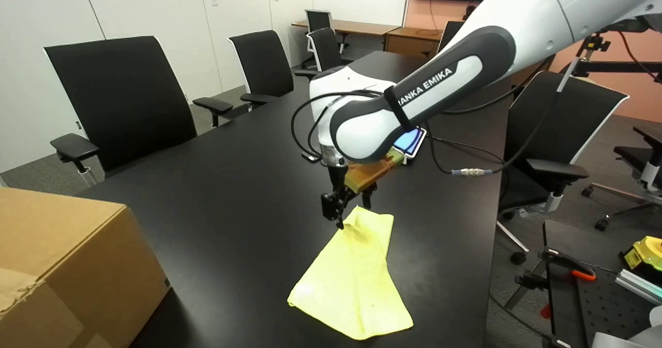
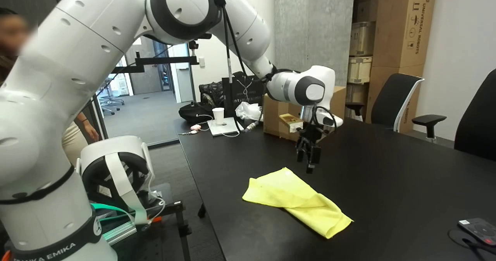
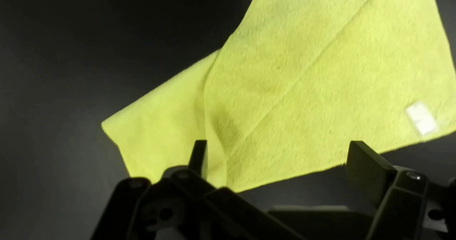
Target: Fold the towel in half
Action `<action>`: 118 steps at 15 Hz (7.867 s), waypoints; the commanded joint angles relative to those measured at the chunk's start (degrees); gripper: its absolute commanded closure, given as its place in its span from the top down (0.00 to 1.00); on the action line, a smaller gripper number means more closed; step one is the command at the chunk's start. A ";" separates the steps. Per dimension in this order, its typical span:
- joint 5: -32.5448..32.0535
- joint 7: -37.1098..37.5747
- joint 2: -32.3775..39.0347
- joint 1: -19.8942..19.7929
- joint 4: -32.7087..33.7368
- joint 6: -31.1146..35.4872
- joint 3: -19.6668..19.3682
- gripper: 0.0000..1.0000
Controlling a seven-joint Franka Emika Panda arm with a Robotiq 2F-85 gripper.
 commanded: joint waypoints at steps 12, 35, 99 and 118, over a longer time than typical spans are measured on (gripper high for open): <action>-13.41 -18.57 -7.02 5.95 -28.66 17.74 6.18 1.00; -40.33 -26.80 -5.35 8.37 -39.99 47.28 1.03 1.00; -27.66 -33.01 -14.22 8.57 -37.73 28.97 8.25 0.07; -35.99 -37.98 -1.50 12.71 -12.46 20.42 7.72 0.07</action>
